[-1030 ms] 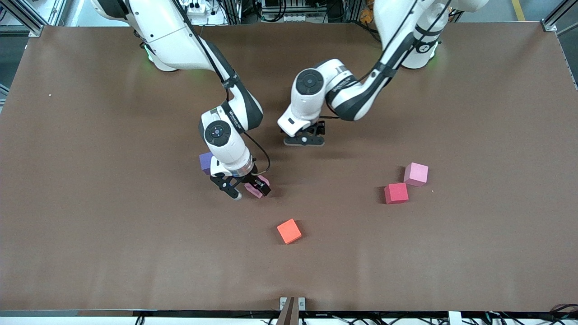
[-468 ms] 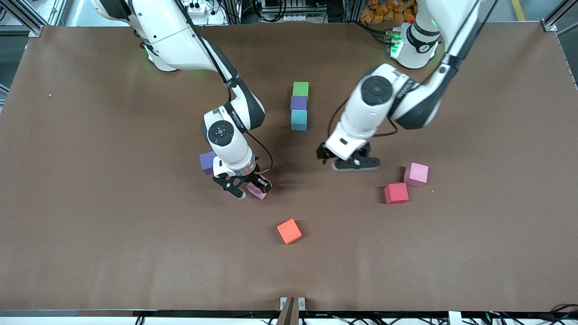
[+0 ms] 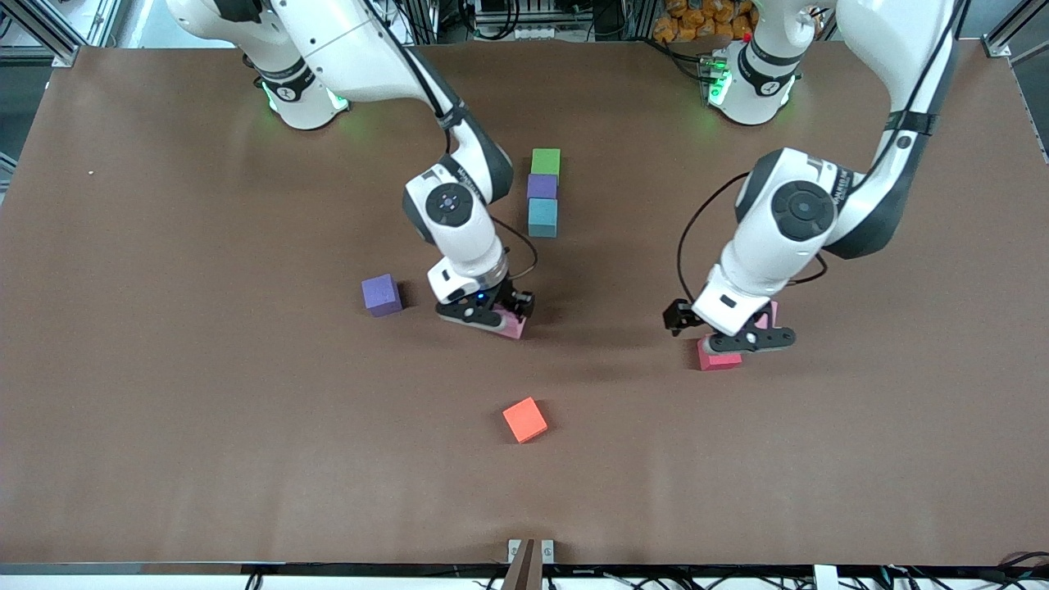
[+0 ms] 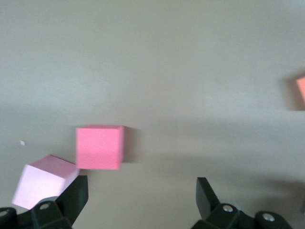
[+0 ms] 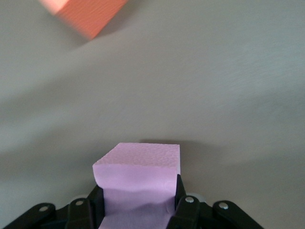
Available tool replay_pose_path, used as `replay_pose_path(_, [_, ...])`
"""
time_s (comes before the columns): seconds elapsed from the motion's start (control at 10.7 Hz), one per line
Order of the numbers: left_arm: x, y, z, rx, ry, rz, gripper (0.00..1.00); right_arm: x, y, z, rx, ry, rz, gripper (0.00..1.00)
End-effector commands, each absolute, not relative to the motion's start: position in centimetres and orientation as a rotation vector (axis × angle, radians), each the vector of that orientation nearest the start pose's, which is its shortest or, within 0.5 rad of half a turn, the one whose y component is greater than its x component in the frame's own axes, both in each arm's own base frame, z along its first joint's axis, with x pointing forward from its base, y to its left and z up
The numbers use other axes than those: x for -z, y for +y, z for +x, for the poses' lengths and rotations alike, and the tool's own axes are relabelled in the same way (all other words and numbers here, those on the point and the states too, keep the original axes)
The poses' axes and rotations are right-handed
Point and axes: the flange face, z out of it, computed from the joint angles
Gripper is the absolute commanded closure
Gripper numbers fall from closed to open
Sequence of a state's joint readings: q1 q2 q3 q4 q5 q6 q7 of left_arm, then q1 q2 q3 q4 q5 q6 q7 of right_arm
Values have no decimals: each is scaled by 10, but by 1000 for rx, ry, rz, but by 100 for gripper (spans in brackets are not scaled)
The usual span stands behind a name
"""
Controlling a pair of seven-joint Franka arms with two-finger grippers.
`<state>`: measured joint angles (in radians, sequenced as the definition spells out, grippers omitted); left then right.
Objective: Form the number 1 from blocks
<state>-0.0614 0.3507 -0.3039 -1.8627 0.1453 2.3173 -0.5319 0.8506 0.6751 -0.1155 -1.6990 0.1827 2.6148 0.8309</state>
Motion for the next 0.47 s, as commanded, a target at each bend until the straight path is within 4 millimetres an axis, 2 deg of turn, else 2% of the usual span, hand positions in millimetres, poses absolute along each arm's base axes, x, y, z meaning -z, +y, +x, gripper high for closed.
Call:
replay_pose_path(0.0, [-340,-192,609,154,-180,-3147,0,-238,498,486,206,130,-2948,51])
replay_pose_path(0.19, [-319,-190,612,88,-226,-3142,0,-232,514,462,182,56,-2974,51])
replay_pose_path(0.37, [-308,-176,617,55,-260,-3129,0,-234,521,439,146,10,-2991,51])
